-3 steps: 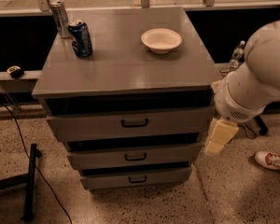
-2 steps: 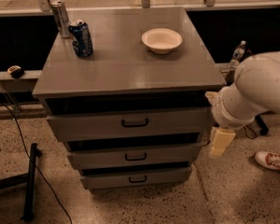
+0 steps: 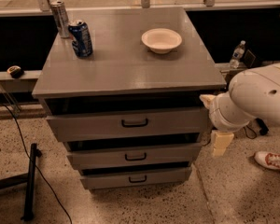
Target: Open top drawer
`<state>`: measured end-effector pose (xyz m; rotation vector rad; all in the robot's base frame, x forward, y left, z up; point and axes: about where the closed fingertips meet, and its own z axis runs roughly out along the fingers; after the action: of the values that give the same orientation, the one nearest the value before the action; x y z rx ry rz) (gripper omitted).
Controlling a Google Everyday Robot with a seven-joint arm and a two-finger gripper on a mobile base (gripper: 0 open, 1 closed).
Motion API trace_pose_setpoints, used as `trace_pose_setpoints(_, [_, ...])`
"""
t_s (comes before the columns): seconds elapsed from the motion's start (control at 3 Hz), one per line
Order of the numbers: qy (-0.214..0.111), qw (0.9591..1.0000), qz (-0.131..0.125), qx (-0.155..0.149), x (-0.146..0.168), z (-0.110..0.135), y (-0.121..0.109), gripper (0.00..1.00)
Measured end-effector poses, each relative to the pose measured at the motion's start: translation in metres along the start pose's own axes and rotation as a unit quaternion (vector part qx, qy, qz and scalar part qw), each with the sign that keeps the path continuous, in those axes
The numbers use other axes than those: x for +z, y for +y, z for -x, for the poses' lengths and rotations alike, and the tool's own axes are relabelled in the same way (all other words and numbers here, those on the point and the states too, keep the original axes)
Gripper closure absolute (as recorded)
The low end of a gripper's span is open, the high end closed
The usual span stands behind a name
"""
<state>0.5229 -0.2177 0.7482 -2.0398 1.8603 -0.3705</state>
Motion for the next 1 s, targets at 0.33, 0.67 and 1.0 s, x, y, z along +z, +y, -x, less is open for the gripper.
trace_pose_setpoints(0.33, [-0.041, 0.9988, 0.01, -0.025, 0.004, 0.007, 0.0, 0.0])
trace_pose_setpoints(0.67, [-0.098, 0.9917, 0.036, -0.075, 0.024, 0.022, 0.007, 0.0])
trace_pose_setpoints(1.0, [-0.114, 0.9828, 0.049, -0.137, 0.044, 0.042, 0.01, 0.0])
